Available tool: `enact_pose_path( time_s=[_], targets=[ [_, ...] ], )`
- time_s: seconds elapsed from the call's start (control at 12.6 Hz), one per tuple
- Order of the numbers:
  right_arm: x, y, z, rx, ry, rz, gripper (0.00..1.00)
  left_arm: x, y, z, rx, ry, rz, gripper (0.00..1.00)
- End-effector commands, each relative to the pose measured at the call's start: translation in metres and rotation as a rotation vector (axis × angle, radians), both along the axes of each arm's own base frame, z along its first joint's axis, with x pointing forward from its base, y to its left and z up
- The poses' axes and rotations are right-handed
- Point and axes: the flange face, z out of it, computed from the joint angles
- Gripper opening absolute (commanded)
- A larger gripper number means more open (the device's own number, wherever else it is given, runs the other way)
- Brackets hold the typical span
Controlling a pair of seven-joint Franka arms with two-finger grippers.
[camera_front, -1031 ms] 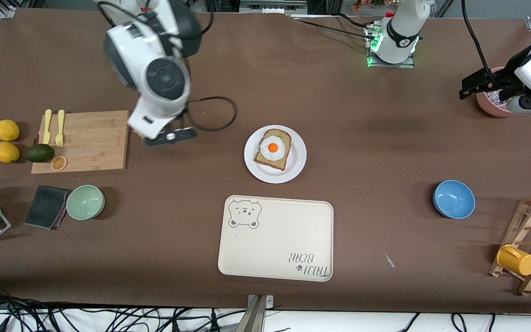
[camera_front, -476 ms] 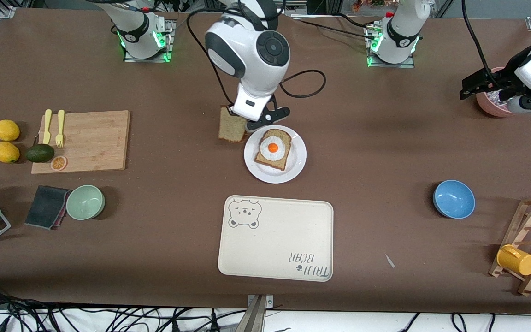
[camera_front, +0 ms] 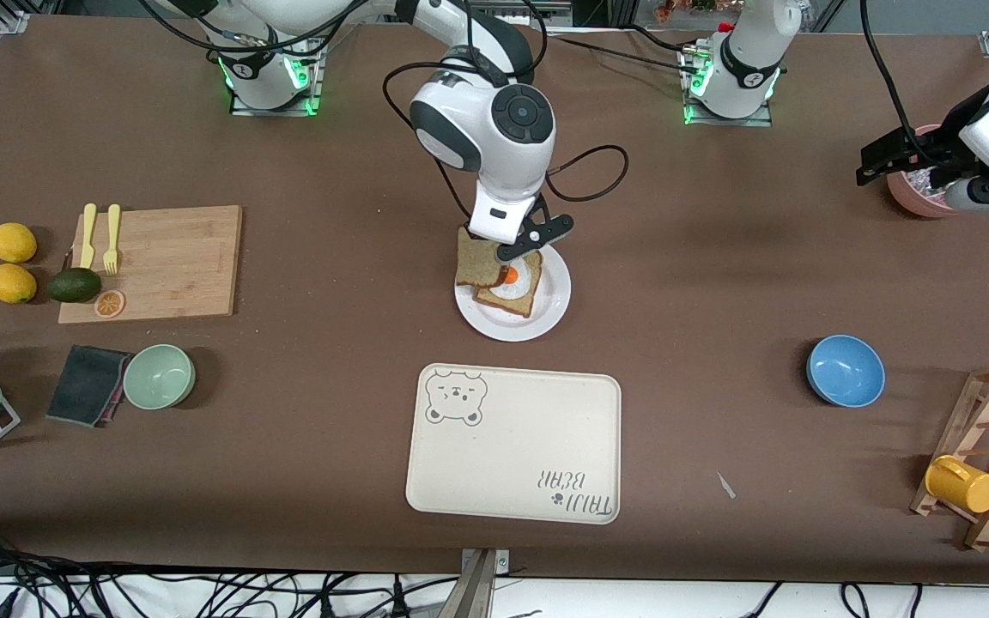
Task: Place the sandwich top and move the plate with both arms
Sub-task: 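Carry the bread with the right gripper over the egg toast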
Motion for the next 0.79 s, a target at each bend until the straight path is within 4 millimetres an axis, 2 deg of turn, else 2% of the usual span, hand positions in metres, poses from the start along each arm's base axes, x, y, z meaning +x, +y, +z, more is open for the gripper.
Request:
enact_pose_path(
  time_s=[0.0,0.32,0.4,0.48,0.71],
  targets=[
    [-0.001,0.018,-0.008,0.043,-0.017,-0.005,0.0,0.001,0.001,0.005,-0.008,0.001,0.003,1.0],
    [-0.003,0.029,-0.031,0.077,-0.02,-0.011,0.0,0.001,0.0,0.006,-0.009,-0.001,0.0,1.0],
    [-0.003,0.031,-0.032,0.094,-0.028,-0.011,0.19,0.001,0.0,0.006,-0.009,-0.001,-0.001,1.0],
    [-0.001,0.031,-0.032,0.103,-0.032,-0.014,0.99,0.001,0.0,0.006,-0.009,-0.001,-0.001,1.0],
    [0.001,0.033,-0.034,0.13,-0.032,-0.018,1.0,0.001,0.0,0.005,-0.009,0.001,0.0,1.0]
  ],
)
